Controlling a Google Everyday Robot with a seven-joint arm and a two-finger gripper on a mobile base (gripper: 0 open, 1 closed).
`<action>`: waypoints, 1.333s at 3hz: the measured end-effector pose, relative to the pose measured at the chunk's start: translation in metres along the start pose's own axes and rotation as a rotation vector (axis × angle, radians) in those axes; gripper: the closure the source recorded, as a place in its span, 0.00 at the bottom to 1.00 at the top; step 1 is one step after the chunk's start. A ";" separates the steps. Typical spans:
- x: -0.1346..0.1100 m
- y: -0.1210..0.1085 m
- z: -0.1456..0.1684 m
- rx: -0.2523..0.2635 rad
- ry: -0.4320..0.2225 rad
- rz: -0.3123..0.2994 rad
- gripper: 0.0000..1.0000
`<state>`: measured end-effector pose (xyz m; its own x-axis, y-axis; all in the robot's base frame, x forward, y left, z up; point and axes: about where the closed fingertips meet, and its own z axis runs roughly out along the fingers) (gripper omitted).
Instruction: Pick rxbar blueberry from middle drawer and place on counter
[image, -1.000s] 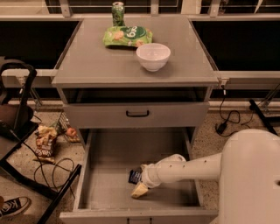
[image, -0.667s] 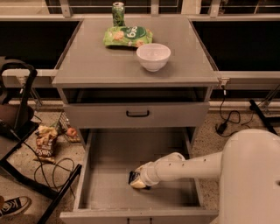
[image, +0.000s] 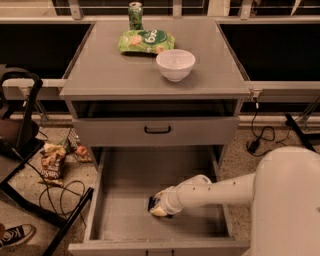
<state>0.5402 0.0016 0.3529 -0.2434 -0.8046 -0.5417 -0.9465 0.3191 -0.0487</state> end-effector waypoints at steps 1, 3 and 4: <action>-0.004 0.001 -0.002 0.000 0.000 0.000 1.00; -0.042 -0.003 -0.044 0.022 0.049 -0.048 1.00; -0.100 0.045 -0.075 -0.050 0.148 -0.068 1.00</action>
Offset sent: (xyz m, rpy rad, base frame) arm -0.0023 0.0525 0.3673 -0.3787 -0.1867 0.1963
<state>0.5064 0.0592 0.4675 -0.2031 -0.8896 -0.4090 -0.9703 0.2389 -0.0377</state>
